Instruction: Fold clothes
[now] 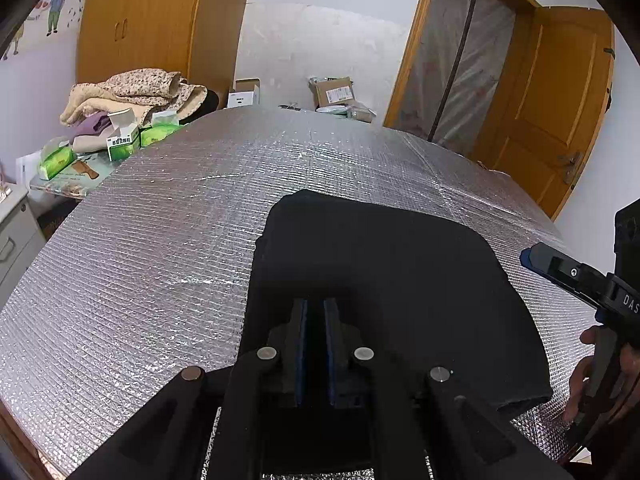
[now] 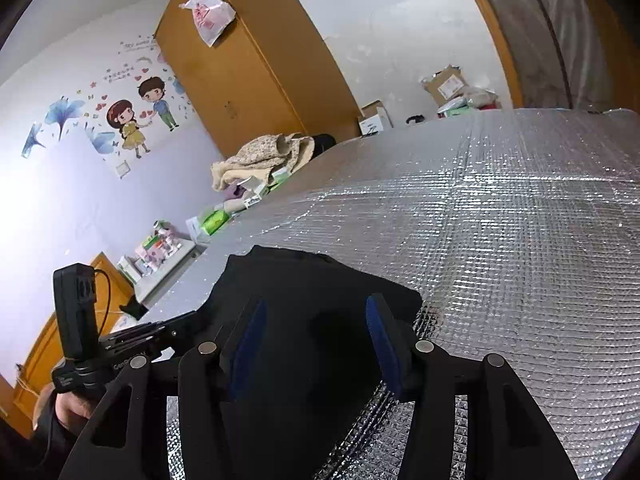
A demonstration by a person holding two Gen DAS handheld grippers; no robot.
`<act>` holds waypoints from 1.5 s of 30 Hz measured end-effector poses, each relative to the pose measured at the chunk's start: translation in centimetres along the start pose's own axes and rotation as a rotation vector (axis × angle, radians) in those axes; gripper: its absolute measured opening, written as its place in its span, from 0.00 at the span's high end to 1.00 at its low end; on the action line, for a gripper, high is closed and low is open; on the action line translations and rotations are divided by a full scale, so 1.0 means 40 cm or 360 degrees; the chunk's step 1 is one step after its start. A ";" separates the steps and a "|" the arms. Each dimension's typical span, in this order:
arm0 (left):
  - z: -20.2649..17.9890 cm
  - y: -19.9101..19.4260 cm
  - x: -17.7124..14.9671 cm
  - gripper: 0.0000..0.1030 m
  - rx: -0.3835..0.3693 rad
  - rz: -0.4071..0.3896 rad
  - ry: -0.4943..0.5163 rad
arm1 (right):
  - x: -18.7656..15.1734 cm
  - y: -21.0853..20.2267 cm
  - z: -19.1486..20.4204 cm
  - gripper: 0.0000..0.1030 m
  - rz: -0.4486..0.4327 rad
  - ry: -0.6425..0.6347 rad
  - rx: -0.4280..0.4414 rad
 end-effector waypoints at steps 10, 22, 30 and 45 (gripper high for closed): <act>0.000 0.007 -0.016 0.93 -0.0001 0.0020 -0.0002 | -0.036 0.031 -0.002 0.64 0.0169 0.0042 0.0019; 0.007 -0.003 -0.009 0.93 -0.0013 0.0010 -0.0015 | 0.011 -0.011 0.013 0.59 -0.0110 -0.0125 -0.0033; 0.015 -0.013 -0.021 0.93 -0.0004 0.0001 0.0005 | -0.002 0.005 0.044 0.47 -0.0059 -0.0249 -0.0078; -0.004 0.018 0.050 0.93 -0.0001 -0.0031 0.0054 | -0.070 0.101 0.009 0.44 0.0268 -0.0160 -0.0147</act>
Point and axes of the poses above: each gripper's, at about its wrist camera, not at the fingertips, and y roughly the way its jaws point, z to its left, x to its top, the point moved 9 cm from there along y, roughly the way its jaws point, and after that the axes turned 4 degrees about -x, right-handed, at the moved point
